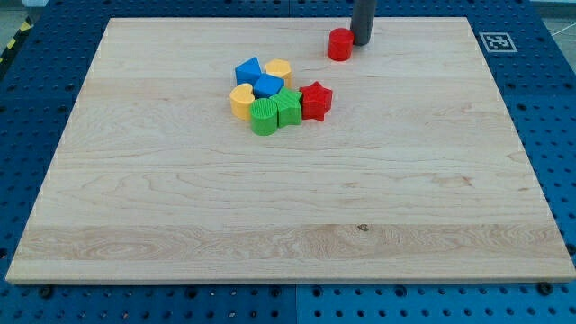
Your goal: Push the red circle to the top of the yellow hexagon
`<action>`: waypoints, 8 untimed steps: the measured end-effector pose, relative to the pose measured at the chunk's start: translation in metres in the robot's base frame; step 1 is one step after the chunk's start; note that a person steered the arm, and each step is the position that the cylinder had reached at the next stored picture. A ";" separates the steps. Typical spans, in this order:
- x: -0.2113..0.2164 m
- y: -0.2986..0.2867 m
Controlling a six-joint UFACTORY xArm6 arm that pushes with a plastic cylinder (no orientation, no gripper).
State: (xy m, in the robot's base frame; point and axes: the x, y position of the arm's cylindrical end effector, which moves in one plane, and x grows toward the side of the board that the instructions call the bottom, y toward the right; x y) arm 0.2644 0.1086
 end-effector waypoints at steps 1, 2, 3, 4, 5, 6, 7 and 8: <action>0.025 0.000; 0.037 0.000; 0.034 0.031; 0.016 0.050; 0.014 0.047; 0.016 0.034; 0.019 0.015; 0.019 -0.003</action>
State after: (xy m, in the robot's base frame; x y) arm 0.2831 0.1059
